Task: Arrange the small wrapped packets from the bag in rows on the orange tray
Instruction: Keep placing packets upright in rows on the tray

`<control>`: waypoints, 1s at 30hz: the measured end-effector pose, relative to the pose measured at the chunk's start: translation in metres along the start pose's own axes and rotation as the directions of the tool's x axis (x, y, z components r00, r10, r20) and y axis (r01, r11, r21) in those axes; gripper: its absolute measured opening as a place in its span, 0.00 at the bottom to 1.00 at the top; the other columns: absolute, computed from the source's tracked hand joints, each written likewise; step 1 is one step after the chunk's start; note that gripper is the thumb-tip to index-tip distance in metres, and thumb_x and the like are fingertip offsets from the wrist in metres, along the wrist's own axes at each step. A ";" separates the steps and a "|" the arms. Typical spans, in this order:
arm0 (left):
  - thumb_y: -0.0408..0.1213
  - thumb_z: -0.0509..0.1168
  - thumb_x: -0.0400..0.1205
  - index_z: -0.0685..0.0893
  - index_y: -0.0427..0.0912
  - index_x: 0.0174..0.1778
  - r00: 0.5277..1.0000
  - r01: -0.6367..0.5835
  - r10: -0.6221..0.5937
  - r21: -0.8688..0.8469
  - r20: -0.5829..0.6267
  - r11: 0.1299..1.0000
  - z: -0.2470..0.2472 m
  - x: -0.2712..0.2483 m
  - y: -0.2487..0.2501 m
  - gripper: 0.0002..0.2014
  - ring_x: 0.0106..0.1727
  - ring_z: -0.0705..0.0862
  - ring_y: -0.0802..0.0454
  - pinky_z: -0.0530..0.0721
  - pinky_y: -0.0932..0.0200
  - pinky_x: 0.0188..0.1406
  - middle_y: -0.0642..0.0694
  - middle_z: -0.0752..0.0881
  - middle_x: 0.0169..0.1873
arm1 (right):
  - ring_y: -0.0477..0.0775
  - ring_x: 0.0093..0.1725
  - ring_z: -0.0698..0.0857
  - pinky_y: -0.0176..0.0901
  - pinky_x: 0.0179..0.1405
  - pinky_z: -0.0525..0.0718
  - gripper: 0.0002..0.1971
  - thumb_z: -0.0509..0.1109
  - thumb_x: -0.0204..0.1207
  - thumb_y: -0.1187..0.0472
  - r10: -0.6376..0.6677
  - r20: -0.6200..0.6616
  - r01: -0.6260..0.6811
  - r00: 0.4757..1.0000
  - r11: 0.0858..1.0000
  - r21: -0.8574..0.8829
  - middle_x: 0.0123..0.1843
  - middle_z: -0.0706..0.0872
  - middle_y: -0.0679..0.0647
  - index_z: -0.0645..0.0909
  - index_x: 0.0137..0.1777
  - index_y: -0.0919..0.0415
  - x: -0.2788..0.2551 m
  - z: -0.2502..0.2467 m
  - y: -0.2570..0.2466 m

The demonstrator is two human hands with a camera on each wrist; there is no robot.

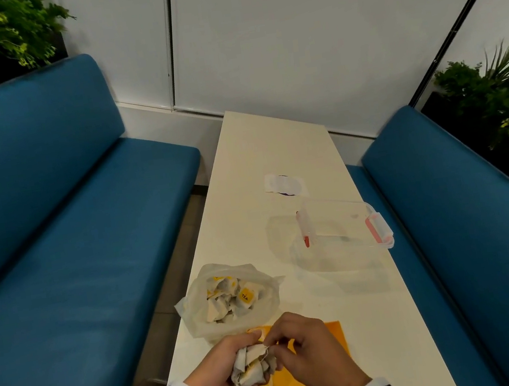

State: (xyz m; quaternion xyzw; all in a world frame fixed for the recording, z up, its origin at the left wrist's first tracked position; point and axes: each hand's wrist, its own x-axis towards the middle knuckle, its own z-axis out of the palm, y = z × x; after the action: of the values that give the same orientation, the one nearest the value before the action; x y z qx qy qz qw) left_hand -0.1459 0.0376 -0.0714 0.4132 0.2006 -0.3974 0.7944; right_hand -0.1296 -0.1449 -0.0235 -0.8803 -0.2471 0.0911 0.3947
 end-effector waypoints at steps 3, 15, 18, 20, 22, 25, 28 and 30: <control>0.52 0.62 0.85 0.92 0.36 0.41 1.000 0.009 -0.009 -0.012 0.019 1.000 0.000 -0.001 0.000 0.23 0.32 0.84 0.49 0.73 0.60 0.27 0.38 0.88 0.38 | 0.42 0.42 0.85 0.23 0.39 0.74 0.06 0.74 0.74 0.64 -0.015 -0.002 0.015 1.000 1.000 -0.024 0.43 0.85 0.42 0.89 0.44 0.51 0.002 -0.005 -0.002; 0.45 0.75 0.78 0.89 0.30 0.60 1.000 0.004 -0.002 -0.080 0.022 0.997 -0.028 0.006 -0.005 0.22 0.48 0.85 0.40 0.83 0.52 0.43 0.27 0.86 0.61 | 0.44 0.44 0.86 0.28 0.42 0.81 0.07 0.75 0.76 0.61 0.098 -0.077 -0.110 0.992 0.981 -0.161 0.41 0.86 0.43 0.87 0.42 0.46 0.010 -0.036 0.001; 0.43 0.73 0.80 0.90 0.30 0.56 1.000 0.000 0.000 -0.112 0.000 0.994 -0.035 0.007 -0.006 0.18 0.46 0.86 0.41 0.84 0.53 0.41 0.28 0.88 0.58 | 0.43 0.44 0.84 0.31 0.46 0.83 0.08 0.73 0.77 0.57 0.200 -0.047 -0.205 0.979 0.938 -0.279 0.43 0.85 0.42 0.83 0.41 0.40 0.013 -0.030 0.018; 0.42 0.72 0.81 0.89 0.30 0.55 1.000 0.002 -0.002 -0.115 0.001 0.993 -0.035 0.005 -0.006 0.16 0.40 0.87 0.42 0.86 0.54 0.33 0.28 0.88 0.56 | 0.42 0.45 0.84 0.32 0.47 0.83 0.09 0.72 0.77 0.56 0.256 -0.019 -0.248 0.967 0.912 -0.328 0.44 0.85 0.42 0.81 0.40 0.39 0.014 -0.021 0.029; 0.40 0.69 0.83 0.88 0.30 0.55 1.000 -0.003 0.003 -0.116 -0.007 0.993 -0.032 0.002 -0.005 0.14 0.34 0.88 0.42 0.85 0.57 0.24 0.28 0.88 0.54 | 0.43 0.47 0.84 0.34 0.49 0.83 0.10 0.70 0.77 0.57 0.292 0.000 -0.274 0.956 0.895 -0.353 0.45 0.85 0.43 0.80 0.39 0.40 0.016 -0.012 0.038; 0.37 0.66 0.84 0.87 0.30 0.54 1.000 -0.002 0.000 -0.133 -0.017 0.991 -0.026 -0.004 -0.002 0.13 0.32 0.88 0.41 0.84 0.58 0.22 0.27 0.87 0.53 | 0.42 0.46 0.81 0.33 0.49 0.81 0.08 0.67 0.78 0.59 0.336 -0.007 -0.315 0.942 0.875 -0.367 0.44 0.83 0.42 0.85 0.43 0.44 0.018 0.002 0.049; 0.38 0.66 0.84 0.88 0.31 0.52 0.999 0.001 -0.005 -0.111 -0.037 0.994 -0.023 -0.008 0.000 0.12 0.32 0.87 0.42 0.83 0.59 0.22 0.28 0.88 0.51 | 0.43 0.44 0.79 0.33 0.45 0.79 0.08 0.68 0.78 0.58 0.373 -0.026 -0.355 0.927 0.857 -0.373 0.43 0.80 0.42 0.88 0.49 0.49 0.020 0.014 0.058; 0.39 0.67 0.84 0.88 0.32 0.52 0.999 0.006 -0.011 -0.089 -0.053 0.996 -0.023 -0.009 0.000 0.12 0.33 0.86 0.43 0.82 0.60 0.23 0.30 0.89 0.52 | 0.43 0.43 0.80 0.34 0.45 0.79 0.07 0.69 0.78 0.58 0.396 -0.039 -0.383 0.917 0.851 -0.360 0.41 0.81 0.42 0.88 0.50 0.49 0.021 0.019 0.060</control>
State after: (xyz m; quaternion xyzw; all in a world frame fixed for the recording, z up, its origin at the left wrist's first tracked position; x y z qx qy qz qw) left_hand -0.1506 0.0606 -0.0790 0.3871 0.2409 -0.3802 0.8047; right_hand -0.0961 -0.1563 -0.0800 -0.9673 -0.0834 0.1384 0.1953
